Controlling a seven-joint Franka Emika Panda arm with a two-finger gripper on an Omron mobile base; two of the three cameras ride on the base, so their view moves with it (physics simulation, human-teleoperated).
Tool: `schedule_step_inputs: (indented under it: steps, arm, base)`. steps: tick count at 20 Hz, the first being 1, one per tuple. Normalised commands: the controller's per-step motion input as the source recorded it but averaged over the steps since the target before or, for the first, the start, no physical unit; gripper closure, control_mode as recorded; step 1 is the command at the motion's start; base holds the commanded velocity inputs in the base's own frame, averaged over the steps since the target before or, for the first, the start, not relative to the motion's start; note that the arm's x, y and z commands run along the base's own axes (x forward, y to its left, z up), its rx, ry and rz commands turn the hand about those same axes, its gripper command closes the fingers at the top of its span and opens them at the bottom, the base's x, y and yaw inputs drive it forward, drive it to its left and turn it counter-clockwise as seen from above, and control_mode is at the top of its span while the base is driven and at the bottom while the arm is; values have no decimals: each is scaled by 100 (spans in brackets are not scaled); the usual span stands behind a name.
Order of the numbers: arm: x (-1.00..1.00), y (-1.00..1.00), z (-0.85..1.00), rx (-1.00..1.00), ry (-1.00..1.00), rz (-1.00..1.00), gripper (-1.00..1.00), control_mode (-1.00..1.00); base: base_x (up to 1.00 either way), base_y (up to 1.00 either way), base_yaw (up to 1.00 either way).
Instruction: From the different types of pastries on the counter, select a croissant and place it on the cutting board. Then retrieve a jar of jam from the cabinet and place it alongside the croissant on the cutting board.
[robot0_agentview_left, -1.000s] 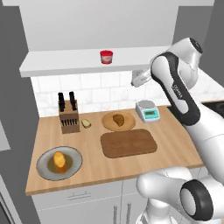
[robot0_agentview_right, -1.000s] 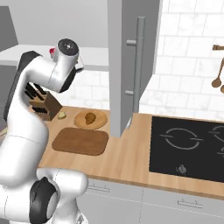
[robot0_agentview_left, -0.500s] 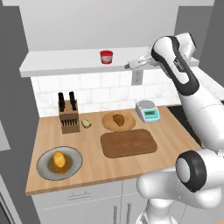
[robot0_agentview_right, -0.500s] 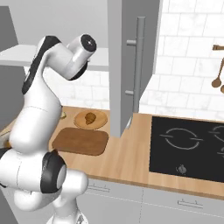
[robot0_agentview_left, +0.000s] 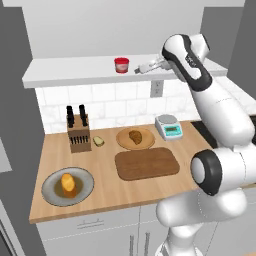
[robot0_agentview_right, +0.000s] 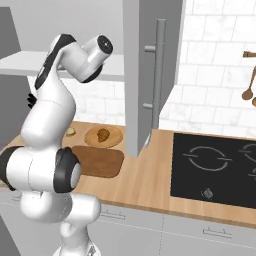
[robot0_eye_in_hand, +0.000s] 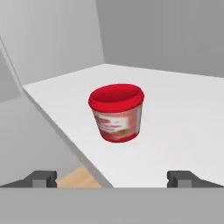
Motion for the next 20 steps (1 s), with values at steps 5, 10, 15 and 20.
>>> schedule_step_inputs:
  steps: [5,10,15,20]
  arm:
    - [54,0,0,0,7,6,-100,-100]
    - [57,12,7,4,3,16,-100,-100]
    - [29,3,6,4,0,22,-100,-100]
    - [-4,5,0,0,0,4,-100,-100]
  base:
    - [0,0,0]
    - [0,0,0]
    - [0,0,0]
    - [0,0,0]
